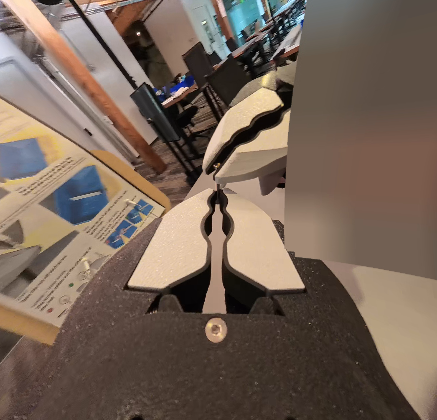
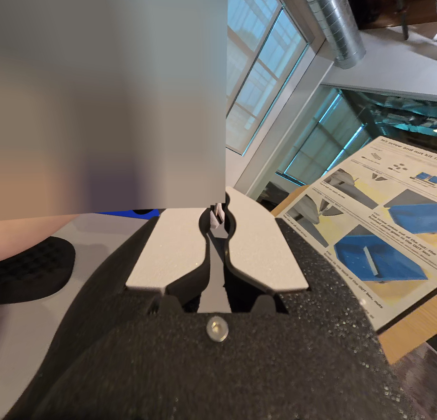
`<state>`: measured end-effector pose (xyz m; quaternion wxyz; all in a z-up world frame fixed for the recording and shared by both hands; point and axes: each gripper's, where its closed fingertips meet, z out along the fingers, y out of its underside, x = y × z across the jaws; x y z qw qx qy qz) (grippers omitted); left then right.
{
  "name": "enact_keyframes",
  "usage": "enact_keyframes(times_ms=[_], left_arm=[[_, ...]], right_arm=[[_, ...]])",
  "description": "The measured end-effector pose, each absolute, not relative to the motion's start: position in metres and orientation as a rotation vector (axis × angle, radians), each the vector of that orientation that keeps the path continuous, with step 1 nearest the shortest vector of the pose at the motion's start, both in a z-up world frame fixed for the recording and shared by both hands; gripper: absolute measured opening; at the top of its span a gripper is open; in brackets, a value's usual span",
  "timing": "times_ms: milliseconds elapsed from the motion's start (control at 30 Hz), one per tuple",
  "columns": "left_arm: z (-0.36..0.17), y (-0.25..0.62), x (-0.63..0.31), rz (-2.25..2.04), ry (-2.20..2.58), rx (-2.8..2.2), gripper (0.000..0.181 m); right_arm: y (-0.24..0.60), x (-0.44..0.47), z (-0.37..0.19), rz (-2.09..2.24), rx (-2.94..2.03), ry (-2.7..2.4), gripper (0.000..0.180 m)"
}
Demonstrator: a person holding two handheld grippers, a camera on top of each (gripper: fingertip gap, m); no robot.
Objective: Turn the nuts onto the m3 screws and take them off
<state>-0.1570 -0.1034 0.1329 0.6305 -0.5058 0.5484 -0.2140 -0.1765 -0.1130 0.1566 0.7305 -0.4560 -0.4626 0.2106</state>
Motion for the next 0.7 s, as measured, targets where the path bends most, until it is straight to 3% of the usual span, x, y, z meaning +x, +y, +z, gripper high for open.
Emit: enact_keyframes(times_ms=[700], left_arm=[[0.089, -0.175, -0.154, -1.038, 1.733, -1.069, 0.002]], right_arm=[[-0.177, -0.177, 0.115, 0.94, -0.868, -1.505, 0.005]])
